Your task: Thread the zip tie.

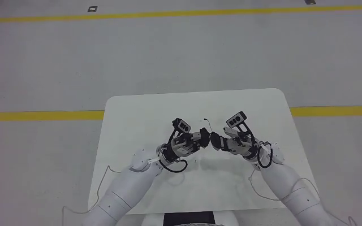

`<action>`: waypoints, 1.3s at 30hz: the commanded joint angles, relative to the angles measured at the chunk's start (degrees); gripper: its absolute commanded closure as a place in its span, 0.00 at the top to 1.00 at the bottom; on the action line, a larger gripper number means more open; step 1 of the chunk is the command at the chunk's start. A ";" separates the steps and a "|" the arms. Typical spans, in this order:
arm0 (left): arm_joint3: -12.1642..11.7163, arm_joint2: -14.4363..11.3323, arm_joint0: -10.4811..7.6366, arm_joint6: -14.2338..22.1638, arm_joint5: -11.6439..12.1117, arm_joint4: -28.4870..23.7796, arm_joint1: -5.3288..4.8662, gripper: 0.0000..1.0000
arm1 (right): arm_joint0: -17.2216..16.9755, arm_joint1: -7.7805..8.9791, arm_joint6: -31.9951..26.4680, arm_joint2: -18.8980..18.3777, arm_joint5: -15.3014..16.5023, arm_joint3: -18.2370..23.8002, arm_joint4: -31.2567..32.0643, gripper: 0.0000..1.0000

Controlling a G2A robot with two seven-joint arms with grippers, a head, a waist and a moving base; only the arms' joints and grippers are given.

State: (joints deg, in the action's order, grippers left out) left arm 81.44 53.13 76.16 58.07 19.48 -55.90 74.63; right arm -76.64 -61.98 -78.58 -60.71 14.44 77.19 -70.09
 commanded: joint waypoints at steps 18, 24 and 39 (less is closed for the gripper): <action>0.00 0.00 0.00 0.00 0.00 0.00 0.00 0.00 | 1.11 -1.78 0.28 -0.16 -0.38 -1.79 1.58 0.24; 0.00 0.00 0.00 0.00 0.00 0.00 0.00 0.00 | 1.05 -2.17 0.16 -0.64 -0.34 -2.05 2.10 0.18; 0.00 0.00 0.00 0.00 0.00 0.00 0.00 0.00 | 0.88 -3.01 -0.04 -1.74 -0.72 -2.48 3.14 0.04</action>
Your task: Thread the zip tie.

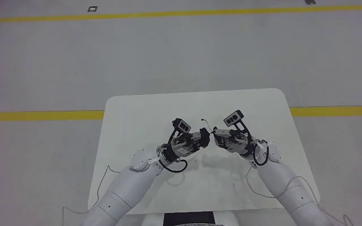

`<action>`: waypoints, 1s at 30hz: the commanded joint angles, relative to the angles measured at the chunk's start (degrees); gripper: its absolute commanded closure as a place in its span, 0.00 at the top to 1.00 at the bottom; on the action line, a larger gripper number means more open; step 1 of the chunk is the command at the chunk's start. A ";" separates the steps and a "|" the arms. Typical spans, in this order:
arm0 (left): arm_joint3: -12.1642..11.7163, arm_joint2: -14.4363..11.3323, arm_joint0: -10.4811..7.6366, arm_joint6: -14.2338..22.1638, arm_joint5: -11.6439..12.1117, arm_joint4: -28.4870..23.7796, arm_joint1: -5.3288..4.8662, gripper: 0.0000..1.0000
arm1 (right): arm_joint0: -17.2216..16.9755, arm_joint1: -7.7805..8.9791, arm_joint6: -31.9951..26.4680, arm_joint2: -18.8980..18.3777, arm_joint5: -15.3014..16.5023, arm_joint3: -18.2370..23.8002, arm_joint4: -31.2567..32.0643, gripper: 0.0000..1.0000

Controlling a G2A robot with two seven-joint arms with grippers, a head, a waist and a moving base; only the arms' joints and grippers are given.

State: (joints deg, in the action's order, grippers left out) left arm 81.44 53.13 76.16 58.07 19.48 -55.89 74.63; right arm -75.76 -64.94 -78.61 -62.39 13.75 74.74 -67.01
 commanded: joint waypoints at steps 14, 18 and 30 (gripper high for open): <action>0.00 0.00 0.00 0.00 0.00 0.00 0.00 0.00 | -0.05 -0.70 -0.09 -0.82 -0.31 -0.59 2.04 0.00; 0.00 0.00 0.00 0.00 0.00 0.00 0.00 0.00 | -0.18 -0.65 0.63 -1.34 -0.16 -0.72 4.41 0.00; 0.00 0.00 0.00 0.00 0.00 0.00 0.00 0.00 | -1.39 0.29 4.06 -3.57 0.60 -0.54 16.60 0.00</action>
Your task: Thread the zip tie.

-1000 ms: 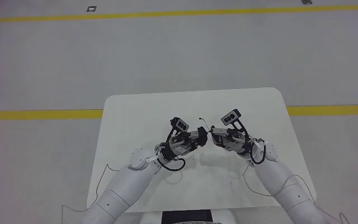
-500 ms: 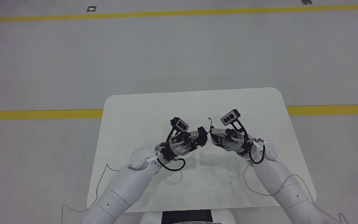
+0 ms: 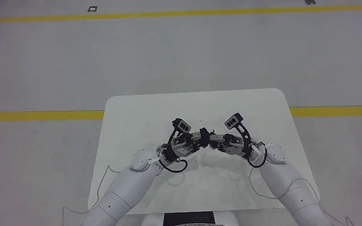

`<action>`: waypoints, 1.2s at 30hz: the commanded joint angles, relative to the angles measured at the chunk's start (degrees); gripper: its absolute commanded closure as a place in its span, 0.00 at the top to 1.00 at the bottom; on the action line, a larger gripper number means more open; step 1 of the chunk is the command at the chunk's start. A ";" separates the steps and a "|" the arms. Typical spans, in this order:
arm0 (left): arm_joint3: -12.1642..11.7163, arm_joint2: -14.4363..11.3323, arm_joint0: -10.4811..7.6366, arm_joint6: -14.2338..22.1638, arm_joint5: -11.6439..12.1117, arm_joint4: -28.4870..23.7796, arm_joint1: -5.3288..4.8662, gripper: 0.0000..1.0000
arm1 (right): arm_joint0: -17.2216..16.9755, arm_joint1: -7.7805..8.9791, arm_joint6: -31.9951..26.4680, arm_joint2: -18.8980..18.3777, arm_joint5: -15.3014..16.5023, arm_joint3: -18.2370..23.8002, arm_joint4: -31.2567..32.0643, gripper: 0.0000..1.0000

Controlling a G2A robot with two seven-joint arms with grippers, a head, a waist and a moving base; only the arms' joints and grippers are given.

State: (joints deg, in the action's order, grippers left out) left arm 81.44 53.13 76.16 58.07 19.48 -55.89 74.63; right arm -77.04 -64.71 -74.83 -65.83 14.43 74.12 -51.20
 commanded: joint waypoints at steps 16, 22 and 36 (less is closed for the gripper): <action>0.00 0.00 0.00 0.00 0.00 0.00 0.00 0.00 | -0.30 0.38 2.60 -0.64 -0.71 0.31 6.58 0.00; 0.00 0.00 0.00 0.00 0.00 0.00 0.00 0.00 | -0.35 0.42 2.87 -0.68 -0.63 0.17 7.58 0.00; 0.00 0.00 0.00 0.00 0.00 0.00 0.00 0.00 | -1.06 1.06 4.91 -5.28 -0.17 -1.06 5.02 1.00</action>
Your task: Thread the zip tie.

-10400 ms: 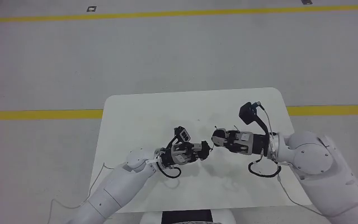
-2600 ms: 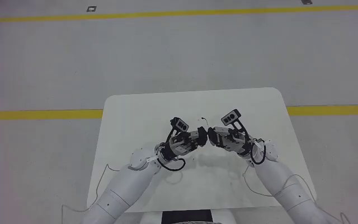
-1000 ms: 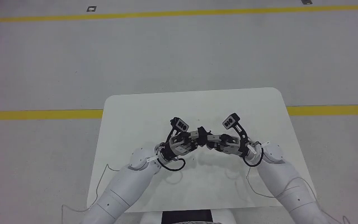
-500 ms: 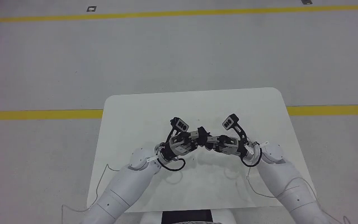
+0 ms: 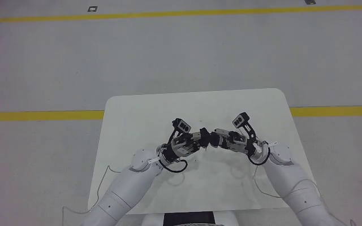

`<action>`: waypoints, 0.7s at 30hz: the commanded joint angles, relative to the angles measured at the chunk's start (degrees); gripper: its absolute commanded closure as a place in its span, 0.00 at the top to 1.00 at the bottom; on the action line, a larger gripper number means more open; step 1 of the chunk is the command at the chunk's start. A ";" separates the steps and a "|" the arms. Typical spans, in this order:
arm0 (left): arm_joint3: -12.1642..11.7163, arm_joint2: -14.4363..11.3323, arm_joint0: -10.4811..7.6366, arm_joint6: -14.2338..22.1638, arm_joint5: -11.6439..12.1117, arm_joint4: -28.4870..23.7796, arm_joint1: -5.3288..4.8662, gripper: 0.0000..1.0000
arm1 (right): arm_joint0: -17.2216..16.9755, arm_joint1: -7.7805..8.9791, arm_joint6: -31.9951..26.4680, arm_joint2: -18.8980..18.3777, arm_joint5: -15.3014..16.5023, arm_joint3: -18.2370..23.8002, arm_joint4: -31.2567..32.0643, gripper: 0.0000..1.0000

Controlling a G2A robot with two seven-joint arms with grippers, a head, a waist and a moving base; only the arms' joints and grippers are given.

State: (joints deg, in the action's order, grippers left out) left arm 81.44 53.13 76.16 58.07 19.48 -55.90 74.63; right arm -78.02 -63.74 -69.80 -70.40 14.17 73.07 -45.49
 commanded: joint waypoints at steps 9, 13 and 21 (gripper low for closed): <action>0.00 0.00 0.00 0.00 0.00 0.00 0.00 0.00 | -2.45 1.15 -4.39 -8.87 2.45 4.67 -8.39 1.00; 0.00 0.00 0.00 0.00 0.00 0.00 0.00 0.00 | -3.66 1.49 -6.15 -12.18 5.31 8.66 -9.57 1.00; 0.00 0.00 0.00 0.00 0.00 0.00 0.00 0.00 | -3.74 1.53 -6.53 -12.73 5.31 9.40 -9.43 1.00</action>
State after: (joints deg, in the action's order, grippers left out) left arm 81.44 53.13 76.16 58.07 19.48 -55.89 74.63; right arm -81.75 -62.21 -76.33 -83.13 19.48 82.47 -54.91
